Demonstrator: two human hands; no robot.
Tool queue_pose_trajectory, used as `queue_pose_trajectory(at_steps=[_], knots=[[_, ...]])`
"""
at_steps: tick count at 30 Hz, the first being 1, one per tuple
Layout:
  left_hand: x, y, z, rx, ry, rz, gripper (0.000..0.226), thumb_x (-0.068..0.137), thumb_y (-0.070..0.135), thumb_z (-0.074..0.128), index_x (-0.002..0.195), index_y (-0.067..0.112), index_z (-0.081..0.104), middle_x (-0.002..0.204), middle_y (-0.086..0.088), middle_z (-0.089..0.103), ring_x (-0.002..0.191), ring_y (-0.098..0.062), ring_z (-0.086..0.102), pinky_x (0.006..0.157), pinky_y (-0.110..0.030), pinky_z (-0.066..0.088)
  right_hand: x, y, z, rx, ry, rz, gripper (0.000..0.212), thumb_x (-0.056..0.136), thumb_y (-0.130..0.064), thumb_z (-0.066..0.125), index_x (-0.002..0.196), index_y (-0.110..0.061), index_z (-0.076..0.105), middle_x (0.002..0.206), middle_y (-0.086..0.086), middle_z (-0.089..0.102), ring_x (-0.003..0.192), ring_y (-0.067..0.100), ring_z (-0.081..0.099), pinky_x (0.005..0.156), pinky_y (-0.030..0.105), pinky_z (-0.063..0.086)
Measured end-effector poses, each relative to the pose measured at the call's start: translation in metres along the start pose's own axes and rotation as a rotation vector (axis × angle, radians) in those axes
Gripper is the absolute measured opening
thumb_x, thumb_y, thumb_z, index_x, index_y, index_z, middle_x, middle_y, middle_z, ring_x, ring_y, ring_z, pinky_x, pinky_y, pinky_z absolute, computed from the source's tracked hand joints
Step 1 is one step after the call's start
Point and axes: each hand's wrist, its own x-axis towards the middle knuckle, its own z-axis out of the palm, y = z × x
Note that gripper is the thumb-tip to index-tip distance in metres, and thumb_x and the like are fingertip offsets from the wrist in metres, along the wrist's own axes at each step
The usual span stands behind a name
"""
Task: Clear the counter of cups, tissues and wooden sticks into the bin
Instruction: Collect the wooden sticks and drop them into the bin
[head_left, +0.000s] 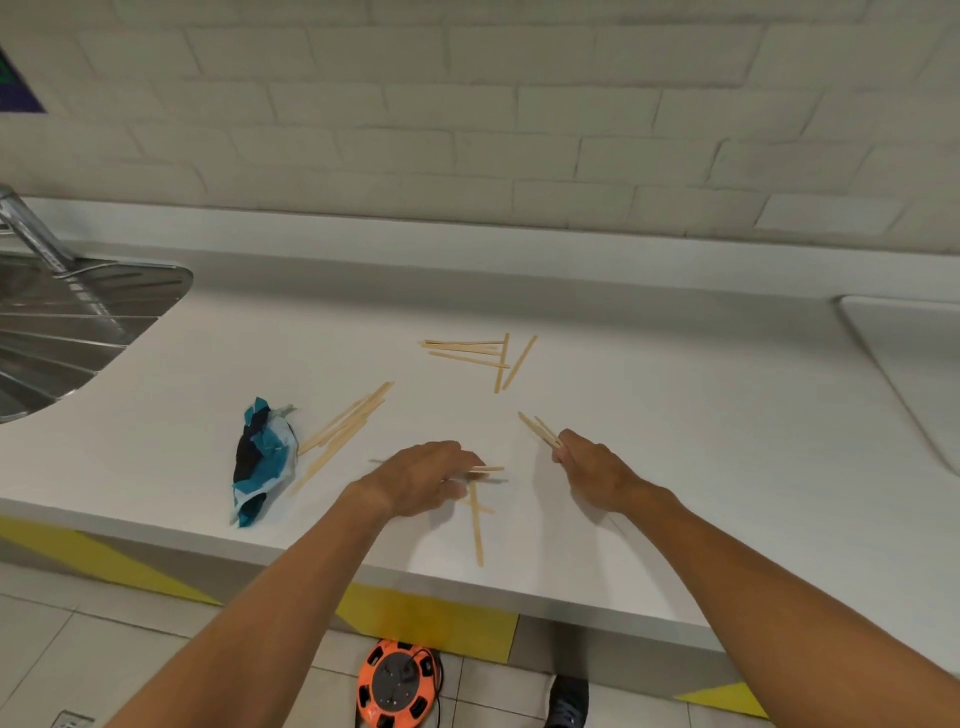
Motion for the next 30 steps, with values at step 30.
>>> queue_pose_trajectory(at_steps=[30], knots=[[-0.018,-0.035,0.001,-0.137,0.339,-0.592,0.021,0.096,0.011,0.041,0.077,0.006,0.050,0.084,-0.012,0.056,0.072,-0.023,0.054,0.059,-0.031,0.043,-0.007,-0.067,0.054,-0.016,0.041,-0.384,0.020,0.085,-0.040,0.066,0.101,-0.028,0.069,0.083,-0.013,0.056,0.082,0.007,0.054,0.069,0.026,0.040]])
